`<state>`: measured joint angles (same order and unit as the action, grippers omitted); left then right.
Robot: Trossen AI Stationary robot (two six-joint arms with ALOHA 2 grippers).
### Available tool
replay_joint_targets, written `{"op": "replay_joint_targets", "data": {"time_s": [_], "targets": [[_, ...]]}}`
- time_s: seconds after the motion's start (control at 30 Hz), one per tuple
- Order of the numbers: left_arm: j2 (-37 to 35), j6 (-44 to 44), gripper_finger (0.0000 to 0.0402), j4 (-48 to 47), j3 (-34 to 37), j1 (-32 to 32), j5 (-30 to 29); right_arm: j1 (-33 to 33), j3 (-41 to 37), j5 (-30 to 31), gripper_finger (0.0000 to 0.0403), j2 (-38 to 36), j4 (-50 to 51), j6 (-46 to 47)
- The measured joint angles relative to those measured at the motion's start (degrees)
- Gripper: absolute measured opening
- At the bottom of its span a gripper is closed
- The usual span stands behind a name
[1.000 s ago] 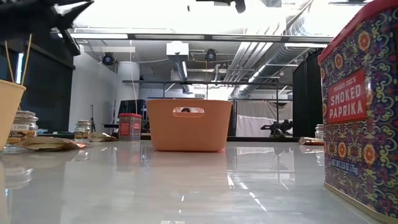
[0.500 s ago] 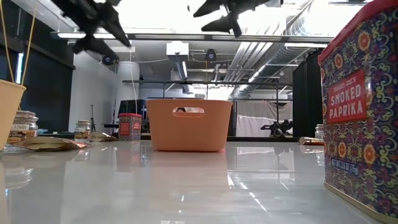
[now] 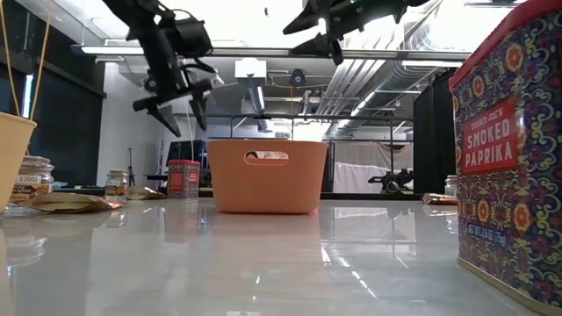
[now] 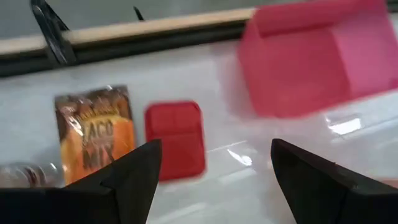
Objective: Sort spices by type
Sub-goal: Put the top red spice can into the red bin
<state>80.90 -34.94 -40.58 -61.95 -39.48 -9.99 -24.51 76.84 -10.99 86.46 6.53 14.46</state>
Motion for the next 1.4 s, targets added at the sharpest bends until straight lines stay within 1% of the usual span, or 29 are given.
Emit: {"op": "replay_joint_targets", "data": {"time_s": [0.17, 0.33, 0.47, 0.9, 1.03, 1.1, 1.13, 1.17, 1.27, 1.3, 1.4], "targets": [[5.0, 2.4, 0.0289, -0.1, -0.9, -3.3, 2.7, -0.1, 0.0, 1.0, 0.0244, 0.0, -0.2, 0.1], [7.8, 4.8, 0.0289, 0.2, -1.0, -4.5, 5.0, -0.2, 0.0, 1.1, 0.0244, 0.0, -0.3, 0.1], [9.2, 6.1, 0.0289, -0.7, -0.9, -4.5, 5.0, -0.5, 0.0, 1.3, 0.0244, 0.0, -0.3, 0.1], [14.6, 5.1, 0.0289, -0.1, -0.9, -4.4, 4.5, -0.6, 0.0, 2.5, 0.0244, 0.0, -0.4, 0.0], [15.1, 5.2, 0.0288, -0.1, -0.9, -4.4, 4.6, -0.6, 0.0, 2.5, 0.0244, 0.0, -0.4, -0.5], [15.0, 5.2, 0.0277, 0.1, -0.9, -4.4, 4.6, -0.6, 0.0, 2.5, 0.0244, 0.0, -0.4, -0.5], [14.9, 5.5, 0.0266, 0.0, -0.9, -4.4, 4.6, -0.6, 0.0, 2.5, 0.0244, 0.0, -0.4, -0.6], [14.6, 6.2, 0.0250, -0.1, -0.9, -4.4, 4.7, -0.6, 0.0, 2.5, 0.0244, -0.1, -0.4, -0.6], [13.8, 7.0, 0.0183, -1.6, -1.3, -4.4, 5.1, -1.0, 0.0, 2.0, 0.0244, -1.6, -0.3, -1.6], [13.3, 7.4, 0.0177, -2.0, -1.5, -4.4, 5.3, -1.1, 0.0, 1.7, 0.0244, -2.3, -0.4, -1.9], [10.5, 6.8, 0.0177, -2.7, -2.5, -4.6, 5.3, -1.7, 0.0, 1.5, 0.0244, -4.8, -0.6, -2.1]]}}
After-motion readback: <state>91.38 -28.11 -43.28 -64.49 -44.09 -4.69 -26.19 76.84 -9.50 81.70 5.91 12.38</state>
